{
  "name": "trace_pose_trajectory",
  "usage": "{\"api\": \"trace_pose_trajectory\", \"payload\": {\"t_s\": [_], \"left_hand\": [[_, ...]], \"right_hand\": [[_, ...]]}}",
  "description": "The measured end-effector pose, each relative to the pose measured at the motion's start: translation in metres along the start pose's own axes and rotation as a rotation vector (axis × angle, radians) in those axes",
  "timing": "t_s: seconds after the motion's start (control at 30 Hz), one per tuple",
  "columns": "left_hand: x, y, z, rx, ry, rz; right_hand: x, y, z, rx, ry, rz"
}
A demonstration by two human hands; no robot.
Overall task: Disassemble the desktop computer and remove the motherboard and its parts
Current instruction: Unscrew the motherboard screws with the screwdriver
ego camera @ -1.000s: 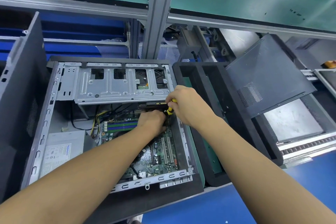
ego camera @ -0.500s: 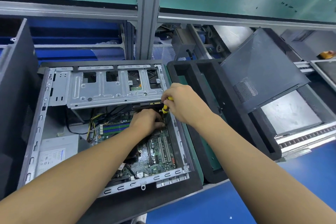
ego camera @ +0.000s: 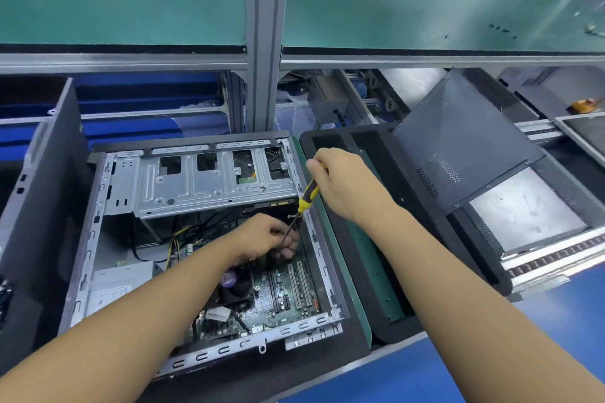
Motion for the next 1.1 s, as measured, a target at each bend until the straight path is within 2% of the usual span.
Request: {"api": "trace_pose_trajectory", "payload": {"t_s": [0.13, 0.23, 0.3, 0.43, 0.47, 0.53, 0.6, 0.7, 0.93, 1.1], "left_hand": [[0.001, 0.015, -0.004, 0.458, -0.042, -0.045], [-0.003, 0.028, -0.010, 0.495, -0.034, -0.001], [-0.001, 0.036, -0.009, 0.359, -0.021, 0.076], [0.009, 0.070, 0.010, -0.285, 0.038, 0.240], [0.008, 0.084, 0.010, -0.398, 0.078, 0.233], [-0.004, 0.114, -0.009, -0.461, 0.073, 0.132], [-0.024, 0.128, -0.047, -0.378, -0.042, 0.071], [-0.057, 0.122, -0.089, -0.324, -0.138, 0.108], [-0.123, 0.087, -0.147, -0.208, -0.204, 0.258], [-0.147, 0.067, -0.178, -0.192, -0.196, 0.352]], "right_hand": [[0.013, 0.023, 0.019, -0.203, 0.148, -0.110], [0.029, 0.053, 0.036, -0.328, 0.283, -0.174], [0.042, 0.079, 0.042, -0.487, 0.335, -0.219], [0.071, 0.133, 0.043, -0.796, 0.380, -0.263], [0.076, 0.143, 0.040, -0.848, 0.370, -0.262], [0.085, 0.163, 0.034, -0.915, 0.357, -0.280], [0.095, 0.180, 0.027, -0.941, 0.330, -0.314], [0.108, 0.198, 0.014, -0.911, 0.246, -0.366], [0.141, 0.238, -0.014, -0.675, 0.086, -0.543], [0.159, 0.257, -0.031, -0.668, 0.067, -0.612]]}}
Point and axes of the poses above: each hand's wrist, its own x-axis away from the middle knuckle, its own z-axis out of the back of the hand, y = z × x, the point moved 8 cm from there along -x, towards the middle knuckle, and after that the axes turned 14 degrees about -y, right-handed, at the moved point
